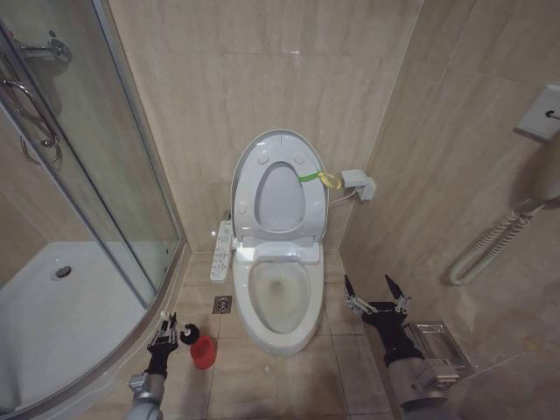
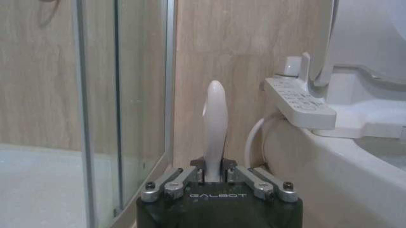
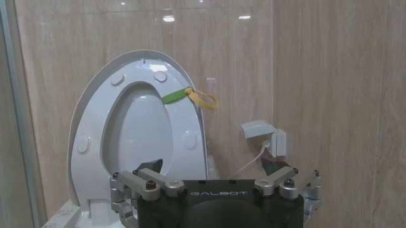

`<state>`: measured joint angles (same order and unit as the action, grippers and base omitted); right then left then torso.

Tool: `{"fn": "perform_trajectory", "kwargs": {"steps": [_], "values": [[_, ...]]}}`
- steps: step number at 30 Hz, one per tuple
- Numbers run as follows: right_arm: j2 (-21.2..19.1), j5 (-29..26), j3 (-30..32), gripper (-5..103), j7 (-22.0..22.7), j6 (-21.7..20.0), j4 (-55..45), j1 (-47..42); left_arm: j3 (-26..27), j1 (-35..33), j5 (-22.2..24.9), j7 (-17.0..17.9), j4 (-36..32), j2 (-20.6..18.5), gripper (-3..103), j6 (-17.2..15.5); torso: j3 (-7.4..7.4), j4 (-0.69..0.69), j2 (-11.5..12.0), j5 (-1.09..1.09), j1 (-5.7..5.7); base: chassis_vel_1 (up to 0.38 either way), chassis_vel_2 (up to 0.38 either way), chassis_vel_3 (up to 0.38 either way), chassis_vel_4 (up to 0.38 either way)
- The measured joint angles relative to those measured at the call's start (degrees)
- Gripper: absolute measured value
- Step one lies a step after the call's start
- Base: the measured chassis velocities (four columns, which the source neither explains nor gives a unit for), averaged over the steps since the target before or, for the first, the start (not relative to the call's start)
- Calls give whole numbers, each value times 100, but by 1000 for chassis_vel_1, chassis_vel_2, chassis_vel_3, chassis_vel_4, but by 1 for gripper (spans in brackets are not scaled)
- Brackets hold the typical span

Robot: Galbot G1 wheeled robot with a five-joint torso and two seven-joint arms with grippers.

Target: Open the toilet lid, clean the toilet bowl with a toilet brush, close the toilet lid, and flush.

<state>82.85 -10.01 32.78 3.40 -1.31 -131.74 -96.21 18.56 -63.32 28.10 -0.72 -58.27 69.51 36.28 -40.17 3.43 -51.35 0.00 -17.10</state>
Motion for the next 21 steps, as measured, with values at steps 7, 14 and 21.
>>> {"fn": "perform_trajectory", "kwargs": {"steps": [7, 14, 21], "values": [[0, 0, 0, 100, 0, 0, 0, 0, -135, 175, 66, -6, 198, 91, 17, -65, 0, 0, 0, 0, 0, 0, 0, 0, 0], [0, 0, 0, 100, 0, 0, 0, 0, -219, 163, 126, 21, 197, 183, 17, -196, 1, 0, 0, 0, 0, 0, 0, 0, 0], [0, 0, 0, 100, 0, 0, 0, 0, -214, 107, 114, 104, 179, 194, 17, -265, 1, 0, 0, 0, 0, 0, 0, 0, 0]]}}
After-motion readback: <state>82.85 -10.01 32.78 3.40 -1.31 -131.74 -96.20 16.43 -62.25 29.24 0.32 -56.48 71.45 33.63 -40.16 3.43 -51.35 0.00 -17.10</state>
